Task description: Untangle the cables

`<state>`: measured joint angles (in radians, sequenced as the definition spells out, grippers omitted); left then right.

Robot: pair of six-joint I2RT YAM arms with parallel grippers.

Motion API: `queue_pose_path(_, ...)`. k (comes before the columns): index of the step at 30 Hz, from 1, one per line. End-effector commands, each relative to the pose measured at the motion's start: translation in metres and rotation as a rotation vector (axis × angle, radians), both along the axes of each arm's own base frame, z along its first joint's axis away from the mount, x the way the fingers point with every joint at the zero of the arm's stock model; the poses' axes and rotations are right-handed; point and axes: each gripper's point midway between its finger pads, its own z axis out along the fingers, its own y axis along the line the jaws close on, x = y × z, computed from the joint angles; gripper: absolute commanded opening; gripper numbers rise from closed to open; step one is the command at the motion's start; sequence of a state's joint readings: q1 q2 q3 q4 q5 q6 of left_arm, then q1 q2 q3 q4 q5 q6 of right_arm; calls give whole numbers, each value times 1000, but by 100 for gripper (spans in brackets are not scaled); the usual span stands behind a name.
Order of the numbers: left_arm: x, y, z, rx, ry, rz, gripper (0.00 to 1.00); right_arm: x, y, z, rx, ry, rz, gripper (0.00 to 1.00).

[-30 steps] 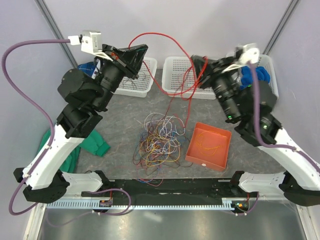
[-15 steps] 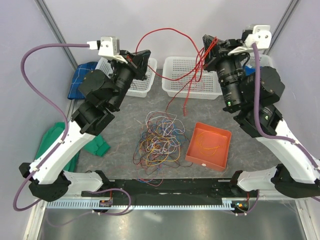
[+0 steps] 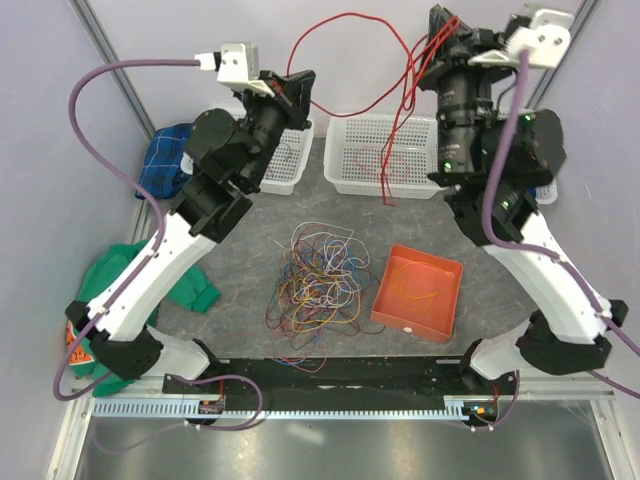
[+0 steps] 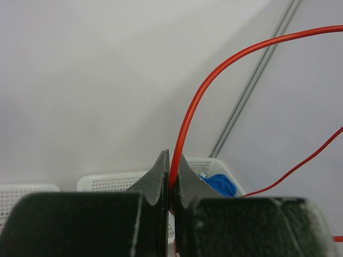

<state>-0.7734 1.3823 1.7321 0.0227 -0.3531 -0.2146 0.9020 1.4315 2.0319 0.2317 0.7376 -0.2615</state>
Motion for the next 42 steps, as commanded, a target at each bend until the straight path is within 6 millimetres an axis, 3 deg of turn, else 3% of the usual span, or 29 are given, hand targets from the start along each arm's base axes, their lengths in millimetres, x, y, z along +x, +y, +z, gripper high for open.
queue_pose_path(1,30,-17,8,-10,-36,-19,2,35,-8,1,-2,-9,-88,0)
queue_pose_path(3,39,-23,14,-32,-42,-45,2,54,-8,-3,30,-8,-88,0)
queue_pose_path(4,57,-30,9,-29,-31,-43,2,65,-15,-6,34,-6,-114,0)
queue_pose_path(8,95,-53,-8,-21,8,-120,2,111,-16,-29,46,21,-135,0)
queue_pose_path(11,123,-59,-22,-17,26,-146,2,147,-26,-47,91,43,-128,0)
queue_pose_path(13,138,-52,-25,-20,28,-142,2,171,-32,-61,122,58,-101,0)
queue_pose_path(14,149,-56,-37,-16,44,-155,2,178,-35,-65,132,64,-103,0)
queue_pose_path(15,159,-46,-38,-30,41,-136,2,184,-38,-67,138,63,-105,0)
queue_pose_path(16,165,-44,-41,-38,45,-138,2,201,-40,-81,131,88,-108,0)
queue_pose_path(18,182,-44,-56,-48,70,-162,2,216,-42,-94,126,112,-116,0)
queue_pose_path(20,191,-44,-65,-59,86,-172,2,235,-45,-116,130,148,-123,0)
queue_pose_path(23,211,-50,-93,-57,128,-192,2,263,-50,-157,127,220,-135,0)
queue_pose_path(24,223,-54,-113,-49,158,-189,2,271,-51,-171,122,245,-139,0)
queue_pose_path(26,230,-60,-126,-47,176,-210,2,291,-56,-204,108,307,-158,0)
queue_pose_path(27,234,-66,-136,-41,189,-220,2,297,-55,-215,106,328,-159,0)
queue_pose_path(28,243,-71,-153,-42,214,-228,2,310,-56,-238,93,372,-170,0)
queue_pose_path(30,252,-77,-173,-41,248,-240,2,321,-60,-260,89,413,-179,0)
queue_pose_path(31,260,-82,-191,-41,276,-247,2,332,-59,-284,76,456,-184,0)
queue_pose_path(33,265,-86,-207,-40,297,-253,2,341,-63,-305,69,496,-195,0)
queue_pose_path(34,269,-86,-215,-42,312,-252,2,347,-63,-324,59,533,-206,0)
queue_pose_path(36,275,-90,-234,-40,336,-246,2,351,-63,-342,46,568,-215,1)
queue_pose_path(38,278,-91,-245,-38,352,-246,2,354,-60,-360,18,612,-209,25)
queue_pose_path(39,278,-92,-246,-37,353,-249,2,354,-59,-364,15,623,-211,47)
queue_pose_path(41,278,-91,-243,-35,348,-248,8,349,-62,-365,24,633,-225,61)
queue_pose_path(42,277,-91,-243,-34,348,-248,11,347,-62,-364,27,634,-229,73)
